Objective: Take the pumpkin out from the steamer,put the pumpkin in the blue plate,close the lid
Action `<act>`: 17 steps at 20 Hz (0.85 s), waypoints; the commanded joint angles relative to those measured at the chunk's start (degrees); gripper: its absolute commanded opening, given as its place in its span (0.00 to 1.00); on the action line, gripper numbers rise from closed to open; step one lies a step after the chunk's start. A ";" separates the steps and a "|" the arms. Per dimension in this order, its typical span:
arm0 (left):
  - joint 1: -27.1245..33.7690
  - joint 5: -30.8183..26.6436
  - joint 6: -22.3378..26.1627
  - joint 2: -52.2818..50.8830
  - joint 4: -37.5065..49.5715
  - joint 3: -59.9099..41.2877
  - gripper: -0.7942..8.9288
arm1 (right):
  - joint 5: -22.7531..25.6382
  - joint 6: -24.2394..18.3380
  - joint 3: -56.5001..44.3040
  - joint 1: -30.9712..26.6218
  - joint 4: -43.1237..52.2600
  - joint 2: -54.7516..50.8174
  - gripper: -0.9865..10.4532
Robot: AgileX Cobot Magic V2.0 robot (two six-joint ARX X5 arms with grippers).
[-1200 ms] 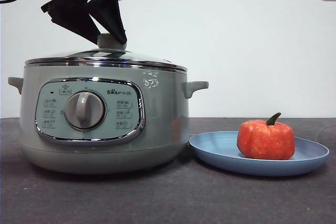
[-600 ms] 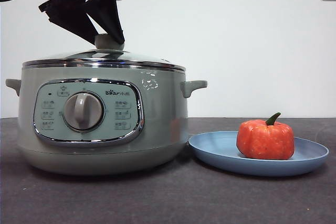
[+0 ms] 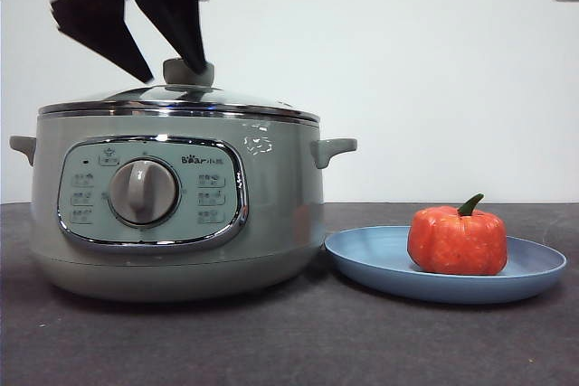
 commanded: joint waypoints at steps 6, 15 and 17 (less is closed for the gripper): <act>-0.09 -0.35 0.90 -2.32 -17.35 10.78 0.49 | -0.07 1.03 -0.35 0.09 -5.11 -1.07 0.57; -0.22 0.87 3.89 -14.45 -15.06 7.67 0.07 | 0.11 0.96 -5.75 3.67 2.93 -8.59 0.08; -0.20 0.72 3.85 -21.73 -8.15 -0.26 0.07 | 0.28 0.94 -12.48 5.86 10.01 -13.81 0.08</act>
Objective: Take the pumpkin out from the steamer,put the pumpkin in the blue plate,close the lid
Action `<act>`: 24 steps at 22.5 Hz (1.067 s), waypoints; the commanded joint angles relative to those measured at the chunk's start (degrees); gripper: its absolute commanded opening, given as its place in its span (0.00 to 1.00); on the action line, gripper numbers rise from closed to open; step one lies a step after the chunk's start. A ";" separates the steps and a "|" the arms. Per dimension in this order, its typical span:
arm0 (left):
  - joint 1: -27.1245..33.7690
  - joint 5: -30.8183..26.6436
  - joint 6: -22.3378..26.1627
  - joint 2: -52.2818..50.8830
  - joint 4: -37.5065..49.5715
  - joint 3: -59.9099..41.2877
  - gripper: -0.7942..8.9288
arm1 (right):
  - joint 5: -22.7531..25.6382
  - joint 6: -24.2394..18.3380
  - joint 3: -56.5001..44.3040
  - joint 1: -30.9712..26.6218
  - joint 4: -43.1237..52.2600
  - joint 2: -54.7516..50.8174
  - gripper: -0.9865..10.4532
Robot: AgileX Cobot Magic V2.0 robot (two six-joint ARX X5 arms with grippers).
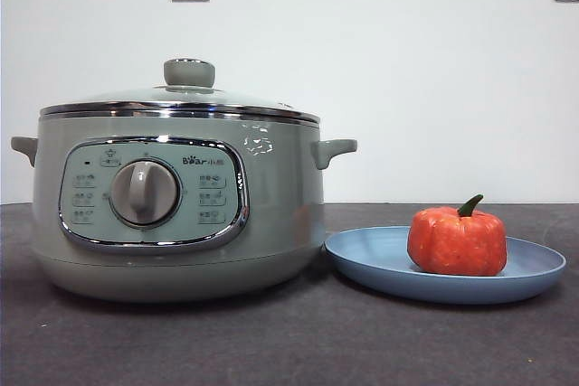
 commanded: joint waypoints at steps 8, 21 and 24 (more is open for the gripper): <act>-0.20 0.09 -0.76 -29.38 22.75 -39.10 0.07 | 0.42 1.36 -22.21 3.72 15.08 -13.35 0.08; -0.20 0.02 -1.27 -29.70 20.65 -41.09 0.08 | 0.35 1.84 -22.21 3.58 12.39 -12.72 0.08; -0.20 0.04 -1.27 -29.68 20.65 -41.09 0.08 | 0.35 1.86 -22.21 3.58 11.82 -12.72 0.08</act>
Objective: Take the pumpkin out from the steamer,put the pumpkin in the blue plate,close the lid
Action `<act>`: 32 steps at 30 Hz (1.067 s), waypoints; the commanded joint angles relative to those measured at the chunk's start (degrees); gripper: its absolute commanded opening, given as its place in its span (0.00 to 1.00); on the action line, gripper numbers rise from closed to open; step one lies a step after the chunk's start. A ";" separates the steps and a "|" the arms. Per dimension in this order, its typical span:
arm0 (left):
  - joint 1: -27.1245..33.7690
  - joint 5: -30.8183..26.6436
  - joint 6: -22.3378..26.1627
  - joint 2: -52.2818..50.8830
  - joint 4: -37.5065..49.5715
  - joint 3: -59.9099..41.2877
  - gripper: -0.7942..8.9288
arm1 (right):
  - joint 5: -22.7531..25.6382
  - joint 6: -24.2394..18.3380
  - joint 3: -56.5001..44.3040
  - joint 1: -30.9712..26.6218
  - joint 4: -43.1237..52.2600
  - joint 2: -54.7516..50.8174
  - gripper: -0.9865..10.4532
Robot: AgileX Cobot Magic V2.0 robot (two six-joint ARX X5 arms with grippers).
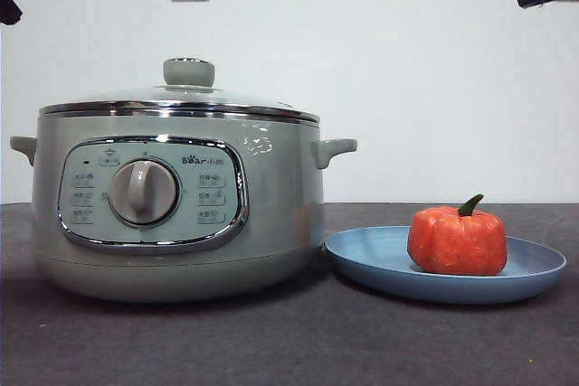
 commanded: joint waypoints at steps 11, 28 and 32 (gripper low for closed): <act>6.08 5.18 -0.57 -14.19 0.13 -2.47 0.08 | 0.22 0.50 -0.39 0.04 -0.24 -0.11 0.08; 28.44 6.80 -0.39 -30.29 25.40 -32.22 0.08 | 0.20 0.52 -0.39 0.04 -0.39 -0.11 0.08; 28.85 6.05 -2.32 -30.42 25.38 -35.60 0.08 | 0.20 0.50 -0.39 0.04 -0.42 -0.11 0.08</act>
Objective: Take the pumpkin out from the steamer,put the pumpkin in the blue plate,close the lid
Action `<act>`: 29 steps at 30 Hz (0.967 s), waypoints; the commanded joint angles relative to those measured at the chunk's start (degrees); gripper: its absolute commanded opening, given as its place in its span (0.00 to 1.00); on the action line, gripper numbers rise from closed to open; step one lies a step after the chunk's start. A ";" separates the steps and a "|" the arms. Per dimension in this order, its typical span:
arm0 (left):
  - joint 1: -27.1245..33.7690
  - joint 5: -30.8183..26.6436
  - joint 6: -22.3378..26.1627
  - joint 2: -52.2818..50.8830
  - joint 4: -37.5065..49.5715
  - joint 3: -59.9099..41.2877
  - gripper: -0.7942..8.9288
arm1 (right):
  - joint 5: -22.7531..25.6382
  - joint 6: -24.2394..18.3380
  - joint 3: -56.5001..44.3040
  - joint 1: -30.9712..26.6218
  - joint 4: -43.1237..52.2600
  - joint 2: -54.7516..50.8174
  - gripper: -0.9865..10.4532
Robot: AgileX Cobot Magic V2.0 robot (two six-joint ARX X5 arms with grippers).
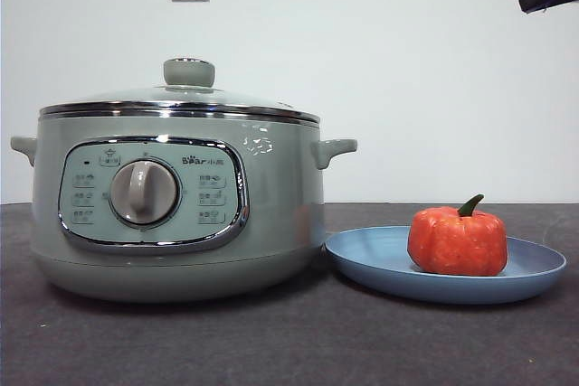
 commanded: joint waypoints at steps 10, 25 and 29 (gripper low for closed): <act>0.24 -0.33 -2.89 -0.46 -1.92 -2.47 0.08 | 0.20 0.52 -0.39 0.04 0.33 -0.11 0.08; 0.24 -0.37 -2.89 -0.39 -2.10 -2.47 0.08 | 0.20 0.50 -0.39 0.04 0.33 -0.11 0.08; 0.24 -0.35 -2.89 -0.39 -2.10 -2.47 0.08 | 0.20 0.50 -0.39 0.04 0.33 -0.11 0.08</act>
